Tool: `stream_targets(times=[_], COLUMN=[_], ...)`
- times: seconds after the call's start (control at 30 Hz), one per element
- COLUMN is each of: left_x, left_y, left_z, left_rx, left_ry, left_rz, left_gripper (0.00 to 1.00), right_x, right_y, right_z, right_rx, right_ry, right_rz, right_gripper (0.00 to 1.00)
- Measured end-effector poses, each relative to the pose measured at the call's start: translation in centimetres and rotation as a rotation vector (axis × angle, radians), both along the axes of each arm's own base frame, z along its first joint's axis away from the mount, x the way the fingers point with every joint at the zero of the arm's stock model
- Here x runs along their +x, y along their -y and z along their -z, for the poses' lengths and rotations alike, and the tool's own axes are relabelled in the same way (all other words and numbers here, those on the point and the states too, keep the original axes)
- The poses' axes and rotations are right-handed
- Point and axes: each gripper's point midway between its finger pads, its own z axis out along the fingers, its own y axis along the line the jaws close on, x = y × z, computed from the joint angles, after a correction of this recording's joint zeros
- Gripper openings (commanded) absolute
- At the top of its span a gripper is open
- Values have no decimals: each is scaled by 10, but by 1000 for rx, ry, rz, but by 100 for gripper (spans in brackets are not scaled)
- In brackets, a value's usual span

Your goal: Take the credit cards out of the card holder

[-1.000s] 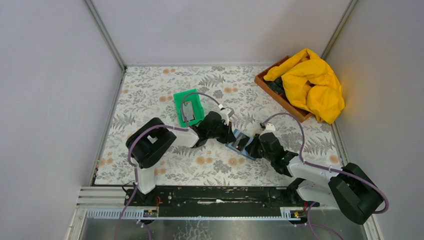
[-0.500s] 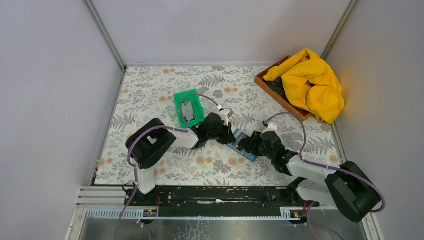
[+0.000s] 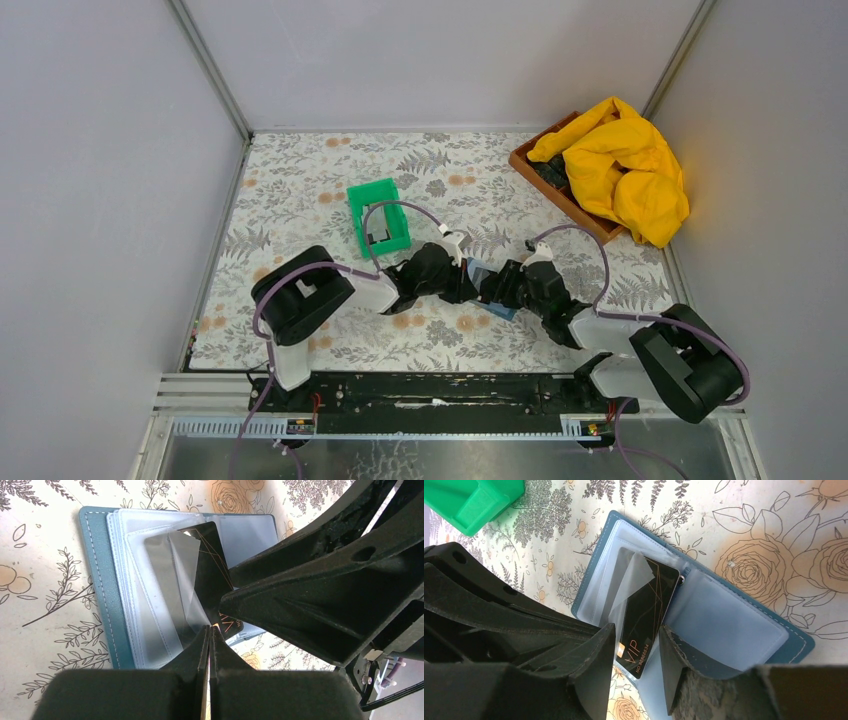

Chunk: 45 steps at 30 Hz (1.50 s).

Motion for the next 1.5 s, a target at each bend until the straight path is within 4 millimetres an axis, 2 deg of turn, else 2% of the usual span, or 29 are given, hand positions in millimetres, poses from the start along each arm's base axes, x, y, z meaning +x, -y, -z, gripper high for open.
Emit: stream_targets(times=[0.17,0.63,0.9,1.1,1.23,1.5], left_x=[1,-1,-6,-11,-6,8], left_y=[2,5,3,-6,-13,-31], left_z=[0,-2,-5,-11,-17,-7], left_rx=[-14,-41,-47,-7,22,106], left_ry=[-4,-10,-20,-24,5,21], left_rz=[-5,-2,12,17,-2,-53], left_gripper=[0,0,1,4,4,4], right_x=[-2,-20,-21,-20,-18,-16], right_y=[2,0,-3,-7,-8,-9], right_z=[2,-3,-6,-9,-11,-11], right_rx=[27,89,107,130,144,164], right_ry=[10,36,47,55,58,53], right_rz=[-3,-58,-74,-88,-87,-89], right_gripper=[35,35,35,35,35,35])
